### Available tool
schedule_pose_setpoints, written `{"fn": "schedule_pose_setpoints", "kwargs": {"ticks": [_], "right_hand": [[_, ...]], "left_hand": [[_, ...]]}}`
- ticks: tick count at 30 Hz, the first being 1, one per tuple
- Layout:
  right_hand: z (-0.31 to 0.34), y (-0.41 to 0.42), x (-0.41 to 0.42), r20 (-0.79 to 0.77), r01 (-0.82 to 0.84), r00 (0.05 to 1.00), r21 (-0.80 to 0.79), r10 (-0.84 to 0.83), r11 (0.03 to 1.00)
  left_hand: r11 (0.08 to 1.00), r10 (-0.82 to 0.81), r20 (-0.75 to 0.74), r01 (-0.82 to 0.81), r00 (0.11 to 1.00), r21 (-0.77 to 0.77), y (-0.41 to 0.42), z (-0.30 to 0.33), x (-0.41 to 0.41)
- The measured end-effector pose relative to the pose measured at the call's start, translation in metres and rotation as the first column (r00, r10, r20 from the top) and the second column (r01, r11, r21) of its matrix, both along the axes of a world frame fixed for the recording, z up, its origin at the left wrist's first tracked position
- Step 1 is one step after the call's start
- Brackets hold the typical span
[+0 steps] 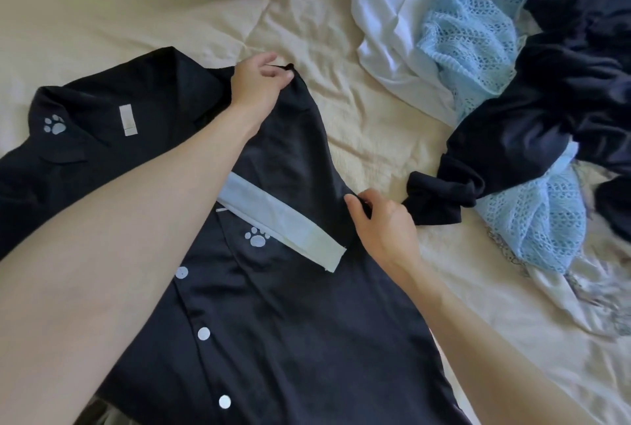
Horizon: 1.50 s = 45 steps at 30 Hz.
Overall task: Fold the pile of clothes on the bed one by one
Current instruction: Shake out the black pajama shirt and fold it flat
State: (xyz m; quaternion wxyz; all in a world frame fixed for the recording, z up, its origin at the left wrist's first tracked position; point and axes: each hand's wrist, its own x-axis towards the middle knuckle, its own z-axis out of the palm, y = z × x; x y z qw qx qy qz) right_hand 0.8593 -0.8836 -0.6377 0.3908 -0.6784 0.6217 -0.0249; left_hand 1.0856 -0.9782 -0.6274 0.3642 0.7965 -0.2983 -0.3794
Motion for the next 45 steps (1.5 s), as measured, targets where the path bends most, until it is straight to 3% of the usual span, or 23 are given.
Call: {"fn": "schedule_pose_setpoints", "kwargs": {"ticks": [2,4,7,10,17,24,30,37,42,45], "right_hand": [[0.002,0.004,0.000,0.004,-0.031,1.000,-0.030,0.031,0.999],[0.005,0.013,-0.002,-0.062,-0.141,0.989,-0.201,0.132,0.969],[0.005,0.032,-0.004,-0.158,-0.345,0.939,-0.466,0.307,0.815],[-0.001,0.055,-0.003,-0.212,-0.505,0.858,-0.509,0.468,0.696],[-0.005,0.091,0.006,-0.326,-0.636,0.770,-0.318,0.548,0.703],[0.012,0.123,0.005,-0.341,-0.692,0.721,-0.302,0.603,0.656],[0.032,0.201,0.029,-0.315,-0.751,0.661,-0.293,0.682,0.592],[0.031,0.261,0.067,-0.330,-0.738,0.674,-0.290,0.660,0.609],[0.008,0.280,0.074,-0.391,-0.746,0.664,-0.301,0.637,0.594],[-0.004,0.284,0.076,-0.417,-0.749,0.660,-0.291,0.625,0.596]], "left_hand": [[1.000,-0.012,0.135,0.013,0.991,-0.003,0.013,0.002,0.001],[0.998,-0.058,0.303,0.064,0.951,-0.010,0.035,0.003,0.002],[0.989,-0.143,0.608,0.139,0.781,0.054,0.082,-0.001,0.007],[0.973,-0.231,0.717,0.146,0.657,0.180,0.125,-0.007,0.013],[0.975,-0.219,0.702,0.132,0.678,0.177,0.153,0.000,0.021],[0.970,-0.242,0.593,0.175,0.768,0.169,0.256,0.031,-0.008],[0.964,0.094,0.435,-0.191,0.895,0.186,0.395,0.038,-0.009],[0.845,0.343,0.336,-0.444,0.877,0.297,0.479,-0.002,0.045],[0.775,0.561,0.162,-0.584,0.812,0.242,0.494,-0.040,0.093],[0.781,0.577,0.115,-0.587,0.809,0.212,0.507,-0.056,0.117]]}}
